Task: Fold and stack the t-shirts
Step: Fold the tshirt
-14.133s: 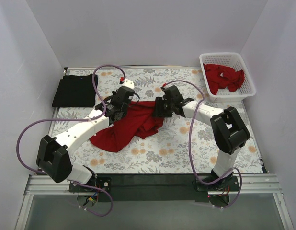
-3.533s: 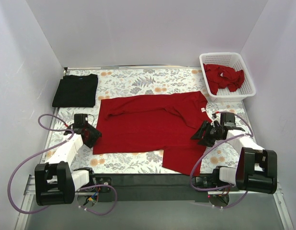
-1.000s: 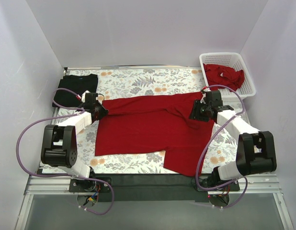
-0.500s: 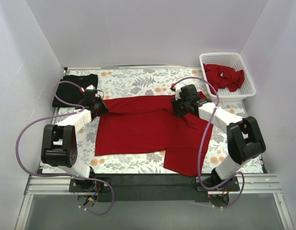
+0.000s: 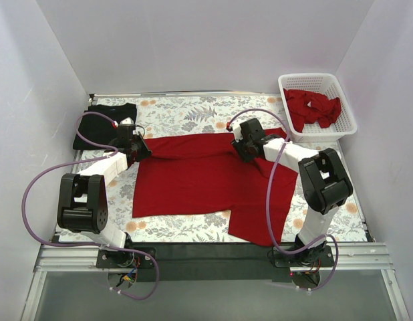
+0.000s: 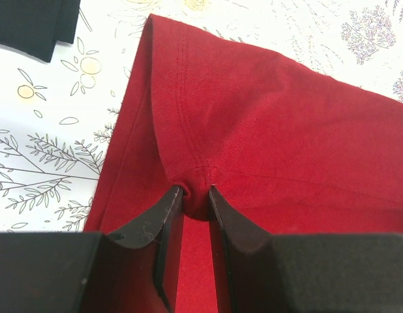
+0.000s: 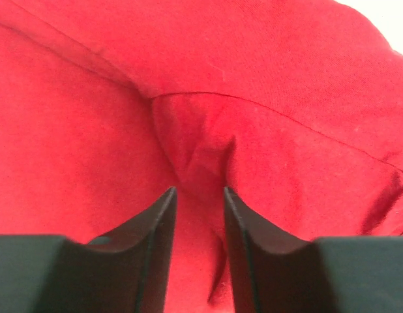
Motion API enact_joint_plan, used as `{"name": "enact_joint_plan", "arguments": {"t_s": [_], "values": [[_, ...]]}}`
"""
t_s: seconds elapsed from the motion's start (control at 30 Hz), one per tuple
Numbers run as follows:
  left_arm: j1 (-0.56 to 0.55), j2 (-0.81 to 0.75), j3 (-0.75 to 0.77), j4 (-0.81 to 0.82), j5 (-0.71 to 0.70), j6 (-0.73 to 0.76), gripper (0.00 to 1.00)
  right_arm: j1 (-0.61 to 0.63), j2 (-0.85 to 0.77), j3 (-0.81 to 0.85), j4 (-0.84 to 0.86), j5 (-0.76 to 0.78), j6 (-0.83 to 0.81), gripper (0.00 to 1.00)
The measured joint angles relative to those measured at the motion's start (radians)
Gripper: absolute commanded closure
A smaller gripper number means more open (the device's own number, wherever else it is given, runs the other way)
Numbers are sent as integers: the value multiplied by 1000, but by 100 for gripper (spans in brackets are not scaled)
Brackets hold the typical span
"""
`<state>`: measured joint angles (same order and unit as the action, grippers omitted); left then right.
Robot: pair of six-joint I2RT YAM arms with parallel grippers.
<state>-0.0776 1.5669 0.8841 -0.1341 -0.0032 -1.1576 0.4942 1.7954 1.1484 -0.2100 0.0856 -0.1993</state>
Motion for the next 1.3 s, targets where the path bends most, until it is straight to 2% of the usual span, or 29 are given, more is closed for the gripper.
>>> {"name": "enact_joint_plan", "arguments": {"t_s": [0.23, 0.9, 1.0, 1.03, 1.13, 1.3], "values": [[0, 0, 0, 0, 0, 2, 78, 0, 43, 2, 1, 35, -37, 72], [0, 0, 0, -1, -1, 9, 79, 43, 52, 2, 4, 115, -75, 70], [0, 0, 0, -1, -1, 10, 79, 43, 57, 2, 6, 138, -84, 73], [0, 0, 0, -1, -1, 10, 79, 43, 60, 2, 8, 143, -86, 84], [0, 0, 0, -1, -1, 10, 79, 43, 67, 2, 8, 147, -93, 99], [0, 0, 1, -1, -1, 13, 79, 43, 63, 2, 0, 122, -85, 99]]}}
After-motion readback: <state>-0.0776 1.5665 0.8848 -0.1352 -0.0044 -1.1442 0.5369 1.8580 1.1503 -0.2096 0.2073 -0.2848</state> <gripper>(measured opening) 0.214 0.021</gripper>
